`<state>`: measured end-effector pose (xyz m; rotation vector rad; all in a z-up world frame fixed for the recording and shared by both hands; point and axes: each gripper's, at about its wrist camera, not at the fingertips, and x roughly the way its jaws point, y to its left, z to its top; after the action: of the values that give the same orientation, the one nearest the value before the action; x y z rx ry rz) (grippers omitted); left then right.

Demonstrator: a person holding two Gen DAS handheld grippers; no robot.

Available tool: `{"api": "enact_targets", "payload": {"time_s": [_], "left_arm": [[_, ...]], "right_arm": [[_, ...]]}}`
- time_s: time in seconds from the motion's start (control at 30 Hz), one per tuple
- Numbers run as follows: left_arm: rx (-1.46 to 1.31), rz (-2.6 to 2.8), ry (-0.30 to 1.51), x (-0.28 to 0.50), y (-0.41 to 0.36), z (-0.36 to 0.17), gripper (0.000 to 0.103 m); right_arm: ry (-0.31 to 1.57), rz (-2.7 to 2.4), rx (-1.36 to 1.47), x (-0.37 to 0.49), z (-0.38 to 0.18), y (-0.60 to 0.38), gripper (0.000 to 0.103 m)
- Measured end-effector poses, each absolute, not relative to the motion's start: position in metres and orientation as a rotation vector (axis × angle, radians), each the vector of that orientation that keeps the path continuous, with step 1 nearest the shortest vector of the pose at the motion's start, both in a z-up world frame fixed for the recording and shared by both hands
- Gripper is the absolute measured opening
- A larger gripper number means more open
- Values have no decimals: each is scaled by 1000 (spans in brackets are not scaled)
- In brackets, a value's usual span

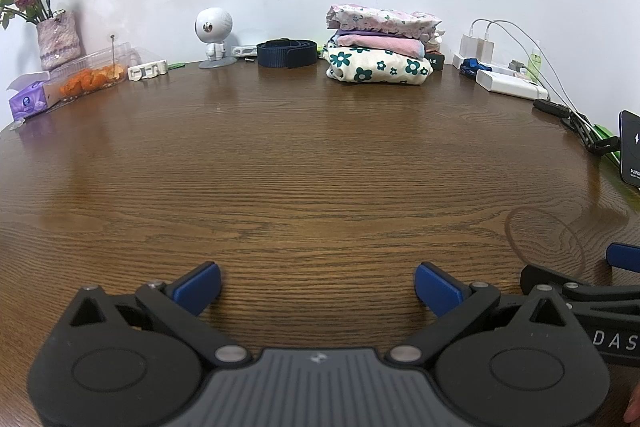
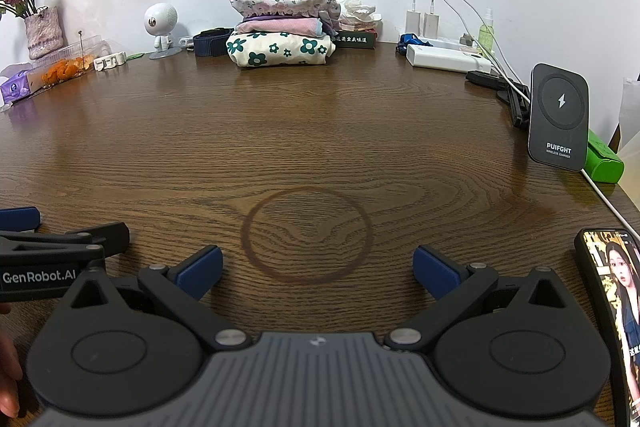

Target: Fold clothes

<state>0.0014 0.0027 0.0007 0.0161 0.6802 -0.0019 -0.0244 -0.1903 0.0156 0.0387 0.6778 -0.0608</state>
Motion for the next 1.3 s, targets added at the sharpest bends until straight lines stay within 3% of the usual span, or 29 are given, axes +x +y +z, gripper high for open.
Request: {"api": "enact_targets", "payload": {"time_s": [1.3], "left_arm": [[-17, -98, 711, 25, 13, 13, 101]], "right_arm": [[752, -14, 87, -10, 25, -196, 103]]}}
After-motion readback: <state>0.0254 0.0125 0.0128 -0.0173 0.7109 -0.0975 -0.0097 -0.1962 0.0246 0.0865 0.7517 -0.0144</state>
